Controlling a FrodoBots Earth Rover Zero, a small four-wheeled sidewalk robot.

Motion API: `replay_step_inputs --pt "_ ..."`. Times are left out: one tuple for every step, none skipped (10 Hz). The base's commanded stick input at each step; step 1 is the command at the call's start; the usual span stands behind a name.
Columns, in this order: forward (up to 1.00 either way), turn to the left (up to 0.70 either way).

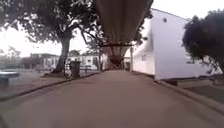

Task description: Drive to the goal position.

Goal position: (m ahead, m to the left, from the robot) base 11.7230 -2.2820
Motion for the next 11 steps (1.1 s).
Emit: replay_step_inputs --pt "0.85 0.0" --pt "0.85 0.0" --pt "0.85 0.0" --pt "0.85 0.0" --pt "0.85 0.0" --pt "0.85 0.0" --pt "0.85 0.0" --pt "0.85 0.0" --pt "0.85 0.0" --pt "0.85 0.0" --pt "0.85 0.0"
